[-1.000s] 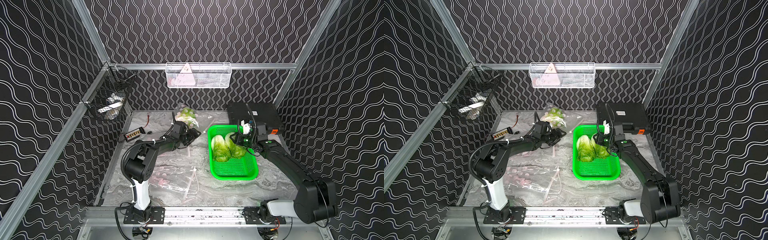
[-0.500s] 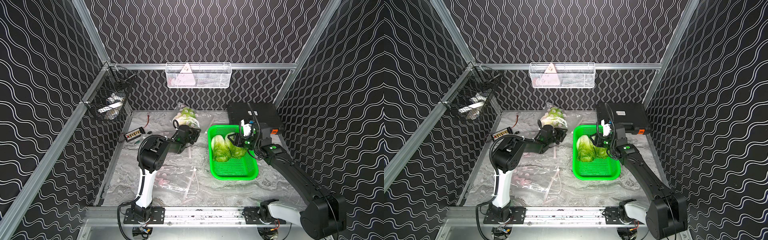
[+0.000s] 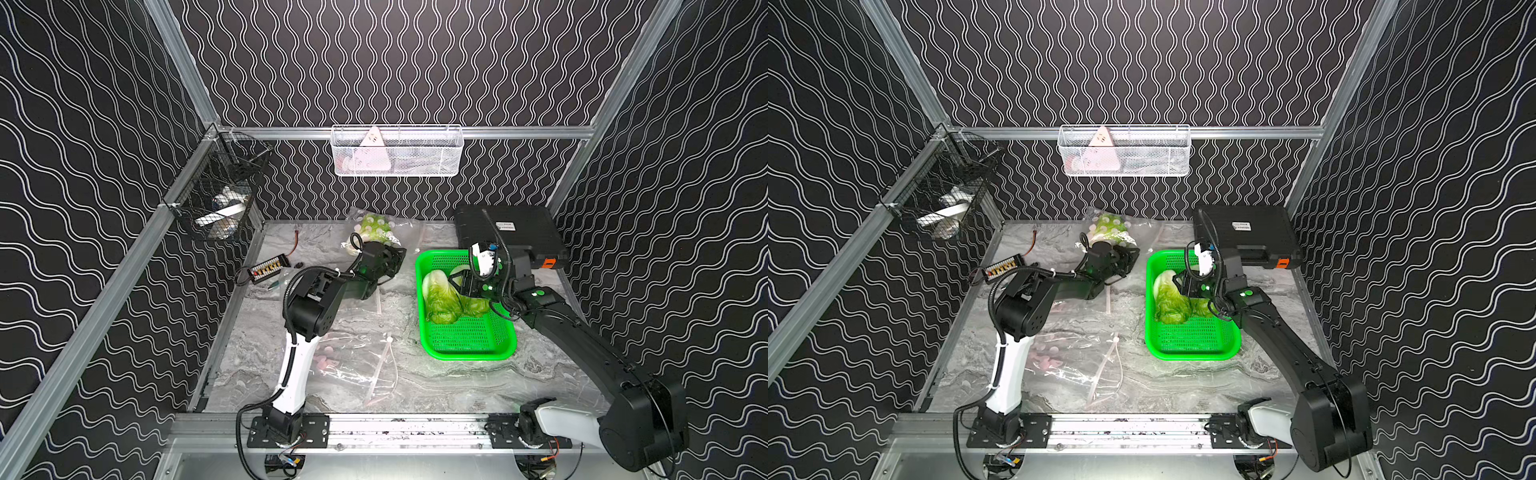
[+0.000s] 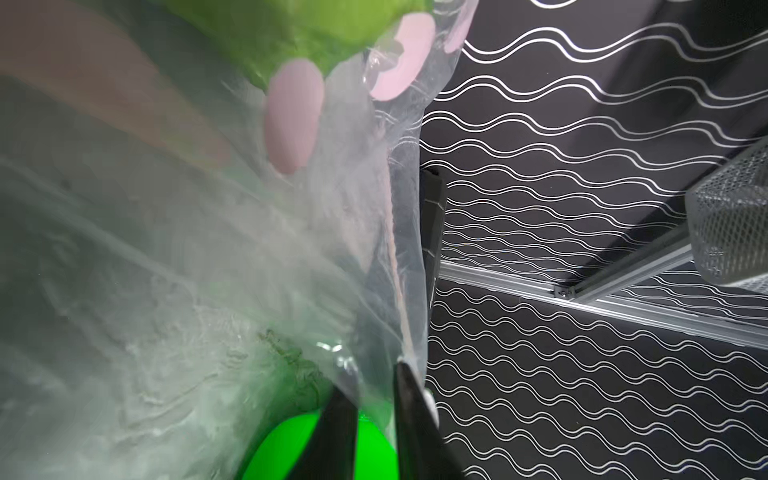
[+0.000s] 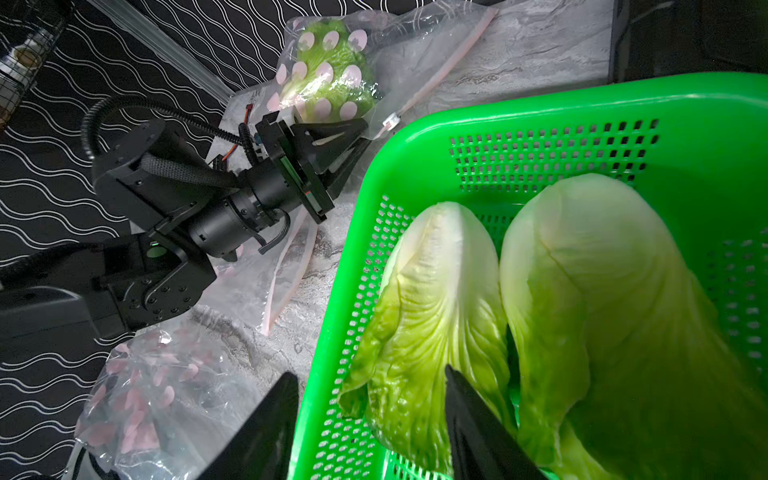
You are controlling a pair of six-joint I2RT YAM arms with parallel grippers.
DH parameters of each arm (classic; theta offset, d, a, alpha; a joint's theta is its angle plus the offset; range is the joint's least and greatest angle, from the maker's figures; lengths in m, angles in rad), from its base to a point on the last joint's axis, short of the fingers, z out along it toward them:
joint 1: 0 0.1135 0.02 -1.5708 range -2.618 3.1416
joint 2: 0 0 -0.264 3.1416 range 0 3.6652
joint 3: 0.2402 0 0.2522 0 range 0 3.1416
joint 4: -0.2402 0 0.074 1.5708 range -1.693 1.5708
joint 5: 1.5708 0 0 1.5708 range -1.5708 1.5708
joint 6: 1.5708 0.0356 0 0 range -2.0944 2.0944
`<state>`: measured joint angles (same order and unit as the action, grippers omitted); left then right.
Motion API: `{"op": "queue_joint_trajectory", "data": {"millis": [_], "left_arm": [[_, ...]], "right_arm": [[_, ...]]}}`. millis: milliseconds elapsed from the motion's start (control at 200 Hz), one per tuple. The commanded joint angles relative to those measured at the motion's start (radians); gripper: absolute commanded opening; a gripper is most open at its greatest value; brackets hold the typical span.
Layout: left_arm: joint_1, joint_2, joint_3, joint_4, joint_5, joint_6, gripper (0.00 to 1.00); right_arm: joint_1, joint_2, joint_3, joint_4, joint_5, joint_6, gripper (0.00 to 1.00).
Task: Open the zip-top bag and take out the chinese cabbages
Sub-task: Adjust the zipper food storage bag at the center of the board.
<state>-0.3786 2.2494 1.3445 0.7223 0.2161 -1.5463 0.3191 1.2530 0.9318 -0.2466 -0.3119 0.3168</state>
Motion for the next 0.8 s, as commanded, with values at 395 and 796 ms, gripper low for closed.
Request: {"op": "queue_joint_trajectory", "data": {"millis": [395,796], "left_arm": [[0.15,-0.371,-0.253,-0.182,0.103,0.321,0.0],[0.321,-0.755,-0.401,-0.52,0.293,0.577,0.0]], "right_arm": [[0.08,-0.018,-0.007,0.061,0.064,-0.209,0.59],[0.428,0.129,-0.098,0.603,0.275,-0.603,0.69]]}}
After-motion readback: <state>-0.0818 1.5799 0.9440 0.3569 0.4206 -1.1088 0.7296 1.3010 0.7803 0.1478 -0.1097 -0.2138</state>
